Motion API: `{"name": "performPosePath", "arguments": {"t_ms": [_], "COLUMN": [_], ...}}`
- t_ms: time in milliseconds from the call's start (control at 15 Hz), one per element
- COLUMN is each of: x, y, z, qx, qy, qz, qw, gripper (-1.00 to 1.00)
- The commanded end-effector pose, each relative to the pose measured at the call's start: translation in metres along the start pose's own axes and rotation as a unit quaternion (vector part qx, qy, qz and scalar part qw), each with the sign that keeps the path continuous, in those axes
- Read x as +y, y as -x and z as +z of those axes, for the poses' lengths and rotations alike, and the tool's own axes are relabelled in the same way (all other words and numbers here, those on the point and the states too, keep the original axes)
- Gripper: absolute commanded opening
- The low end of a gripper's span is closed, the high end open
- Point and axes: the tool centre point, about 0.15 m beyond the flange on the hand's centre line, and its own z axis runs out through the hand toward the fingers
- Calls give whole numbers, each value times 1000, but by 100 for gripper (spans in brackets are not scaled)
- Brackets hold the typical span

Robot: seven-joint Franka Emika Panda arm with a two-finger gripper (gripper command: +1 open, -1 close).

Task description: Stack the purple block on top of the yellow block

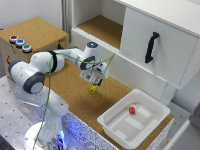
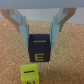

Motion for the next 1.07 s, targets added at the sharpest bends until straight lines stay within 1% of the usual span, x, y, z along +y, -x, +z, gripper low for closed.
{"name": "performPosePath", "arguments": {"t_ms": [0, 67, 200, 400, 467, 667, 1000], "x": [-21, -28, -33, -28, -27, -25, -16], "y": [-29, -25, -19, -3, 0, 12, 24], "z": [18, 19, 13, 6, 5, 5, 8], "qx": [-22, -35, -42, -52, -54, -63, -67], "qy": [-25, -26, -32, -20, -16, -18, -19], "qz": [-62, -80, -77, -61, -57, -49, -36], "qw": [998, 996, 996, 997, 997, 997, 997], "gripper": [-100, -100, -100, -100, -100, -100, -100]}}
